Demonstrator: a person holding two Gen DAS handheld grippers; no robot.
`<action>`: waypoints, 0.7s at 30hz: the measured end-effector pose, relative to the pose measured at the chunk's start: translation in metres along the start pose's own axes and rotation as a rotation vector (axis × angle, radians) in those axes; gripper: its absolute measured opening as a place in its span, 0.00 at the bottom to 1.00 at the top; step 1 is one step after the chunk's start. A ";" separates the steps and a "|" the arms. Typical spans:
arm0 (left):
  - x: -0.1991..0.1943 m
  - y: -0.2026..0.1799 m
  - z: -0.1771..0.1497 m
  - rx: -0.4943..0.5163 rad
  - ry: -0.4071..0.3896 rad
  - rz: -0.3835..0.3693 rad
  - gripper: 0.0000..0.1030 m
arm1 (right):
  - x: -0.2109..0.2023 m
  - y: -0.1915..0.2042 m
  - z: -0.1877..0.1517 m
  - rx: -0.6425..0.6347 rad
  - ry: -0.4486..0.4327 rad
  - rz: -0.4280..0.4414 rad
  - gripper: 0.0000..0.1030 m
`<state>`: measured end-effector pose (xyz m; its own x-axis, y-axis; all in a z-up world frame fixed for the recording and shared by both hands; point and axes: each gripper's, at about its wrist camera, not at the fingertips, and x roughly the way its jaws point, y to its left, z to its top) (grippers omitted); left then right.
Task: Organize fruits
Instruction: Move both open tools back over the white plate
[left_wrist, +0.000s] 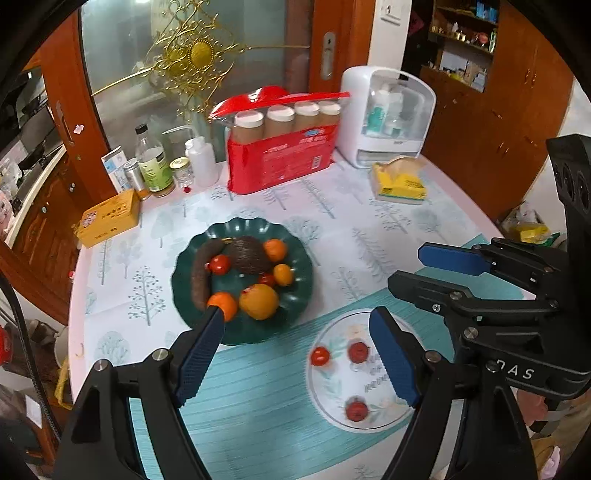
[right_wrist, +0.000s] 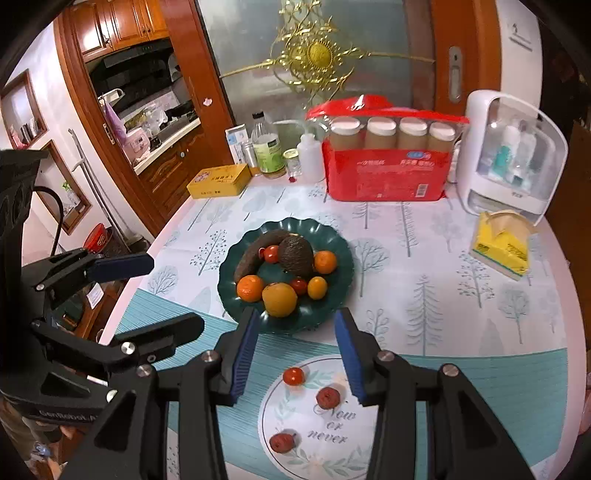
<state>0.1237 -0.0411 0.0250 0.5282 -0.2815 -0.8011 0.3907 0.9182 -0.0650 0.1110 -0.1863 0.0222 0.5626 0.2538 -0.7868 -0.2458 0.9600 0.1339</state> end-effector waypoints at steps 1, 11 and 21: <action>-0.001 -0.002 -0.003 -0.005 -0.008 -0.009 0.77 | -0.004 -0.001 -0.003 0.000 -0.008 -0.005 0.42; 0.015 -0.032 -0.047 -0.011 -0.032 0.022 0.78 | -0.013 -0.014 -0.041 -0.001 -0.025 -0.060 0.42; 0.086 -0.044 -0.121 -0.049 0.147 -0.010 0.78 | 0.035 -0.037 -0.100 0.056 0.082 -0.088 0.42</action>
<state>0.0605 -0.0719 -0.1127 0.4064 -0.2502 -0.8788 0.3563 0.9290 -0.0997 0.0605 -0.2248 -0.0705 0.5132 0.1603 -0.8432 -0.1530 0.9838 0.0939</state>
